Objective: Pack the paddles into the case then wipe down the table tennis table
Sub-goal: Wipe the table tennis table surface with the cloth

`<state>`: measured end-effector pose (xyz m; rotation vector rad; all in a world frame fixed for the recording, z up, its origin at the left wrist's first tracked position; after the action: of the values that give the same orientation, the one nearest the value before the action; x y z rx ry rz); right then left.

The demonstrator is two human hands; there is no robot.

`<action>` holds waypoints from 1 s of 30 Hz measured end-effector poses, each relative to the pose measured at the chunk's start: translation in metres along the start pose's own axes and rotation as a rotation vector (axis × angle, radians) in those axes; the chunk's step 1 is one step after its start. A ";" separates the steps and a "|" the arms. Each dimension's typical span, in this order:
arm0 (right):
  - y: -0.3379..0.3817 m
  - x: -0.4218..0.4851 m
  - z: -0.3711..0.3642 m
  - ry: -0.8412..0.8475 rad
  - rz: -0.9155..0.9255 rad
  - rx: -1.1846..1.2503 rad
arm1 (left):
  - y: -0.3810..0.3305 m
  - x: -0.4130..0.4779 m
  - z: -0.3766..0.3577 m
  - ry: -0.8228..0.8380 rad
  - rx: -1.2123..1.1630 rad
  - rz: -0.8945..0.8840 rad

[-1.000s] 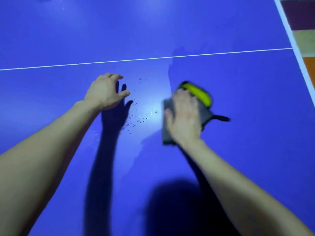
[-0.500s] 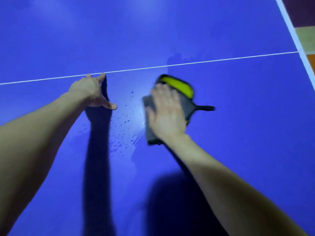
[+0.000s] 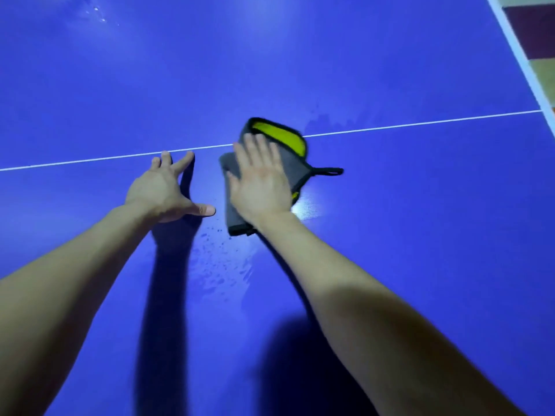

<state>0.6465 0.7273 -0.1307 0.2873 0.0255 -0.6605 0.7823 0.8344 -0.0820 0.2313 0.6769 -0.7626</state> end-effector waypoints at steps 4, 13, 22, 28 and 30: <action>-0.038 0.003 0.009 -0.007 0.134 0.056 | 0.002 0.003 -0.001 -0.009 -0.043 -0.005; -0.125 -0.009 0.029 -0.181 -0.426 0.061 | 0.008 0.012 -0.007 -0.021 -0.046 -0.024; -0.095 -0.009 0.018 -0.082 -0.027 0.062 | 0.010 0.017 -0.007 0.012 -0.035 -0.021; -0.256 -0.088 0.060 -0.165 -0.667 0.142 | 0.017 0.025 -0.015 0.004 -0.071 -0.022; -0.185 -0.083 0.044 -0.163 -0.620 0.112 | 0.017 0.027 -0.016 0.007 -0.071 -0.016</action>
<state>0.4652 0.6259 -0.1264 0.3351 -0.0822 -1.3026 0.8013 0.8381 -0.1121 0.1639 0.7123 -0.7517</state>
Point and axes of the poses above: each hand's wrist, its own x-axis towards the middle knuckle, its own z-axis out of the back of the hand, y = z × x, the point moved 3 cm from there along x, towards the middle knuckle, and after that the axes turned 13 degrees about y, right-handed, at the moved point
